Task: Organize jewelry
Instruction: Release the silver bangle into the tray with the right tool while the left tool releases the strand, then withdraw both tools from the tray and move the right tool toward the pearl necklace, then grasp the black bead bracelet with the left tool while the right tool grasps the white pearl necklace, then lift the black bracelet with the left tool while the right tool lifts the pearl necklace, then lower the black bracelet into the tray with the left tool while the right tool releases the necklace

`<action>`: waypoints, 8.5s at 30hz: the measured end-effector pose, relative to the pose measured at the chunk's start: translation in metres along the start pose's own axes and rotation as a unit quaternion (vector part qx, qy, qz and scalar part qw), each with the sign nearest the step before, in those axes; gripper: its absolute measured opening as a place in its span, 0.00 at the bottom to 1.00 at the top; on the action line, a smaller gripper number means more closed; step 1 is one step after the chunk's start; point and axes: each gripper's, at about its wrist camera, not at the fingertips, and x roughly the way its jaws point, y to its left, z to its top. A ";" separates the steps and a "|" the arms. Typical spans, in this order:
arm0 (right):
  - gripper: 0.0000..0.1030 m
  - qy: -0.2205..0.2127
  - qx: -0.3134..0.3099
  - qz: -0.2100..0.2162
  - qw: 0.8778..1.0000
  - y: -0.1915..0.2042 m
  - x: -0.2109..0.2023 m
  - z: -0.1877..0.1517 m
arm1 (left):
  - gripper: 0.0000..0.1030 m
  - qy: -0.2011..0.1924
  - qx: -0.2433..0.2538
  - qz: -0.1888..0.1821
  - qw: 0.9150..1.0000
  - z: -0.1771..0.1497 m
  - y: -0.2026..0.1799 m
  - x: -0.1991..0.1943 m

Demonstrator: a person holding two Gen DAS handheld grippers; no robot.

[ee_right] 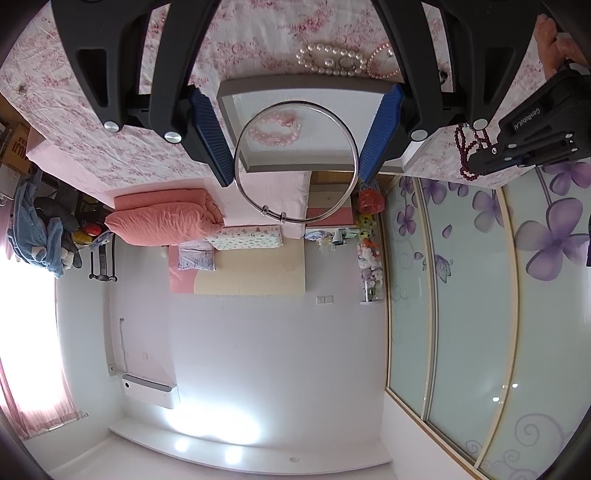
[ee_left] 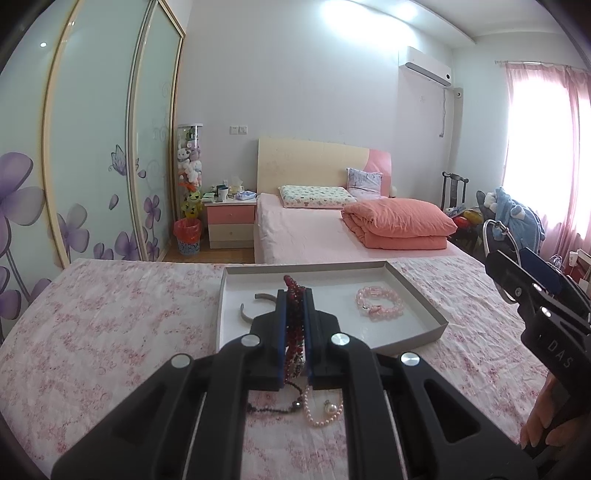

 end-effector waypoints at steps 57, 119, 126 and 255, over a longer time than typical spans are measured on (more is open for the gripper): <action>0.64 0.234 0.056 0.038 0.970 -0.022 0.129 -0.042 | 0.34 0.132 -0.070 0.031 0.988 -0.008 0.059 0.120; 0.27 0.336 -0.013 0.017 0.942 -0.028 0.107 -0.099 | 0.69 0.229 0.013 0.032 0.973 -0.085 0.044 0.089; 0.11 0.335 -0.014 -0.017 0.942 -0.036 0.110 -0.098 | 0.69 0.234 0.021 0.034 0.972 -0.085 0.040 0.092; 0.10 -0.055 -0.010 0.000 0.998 0.010 -0.024 0.017 | 0.11 -0.049 0.011 0.022 0.999 -0.003 -0.008 -0.018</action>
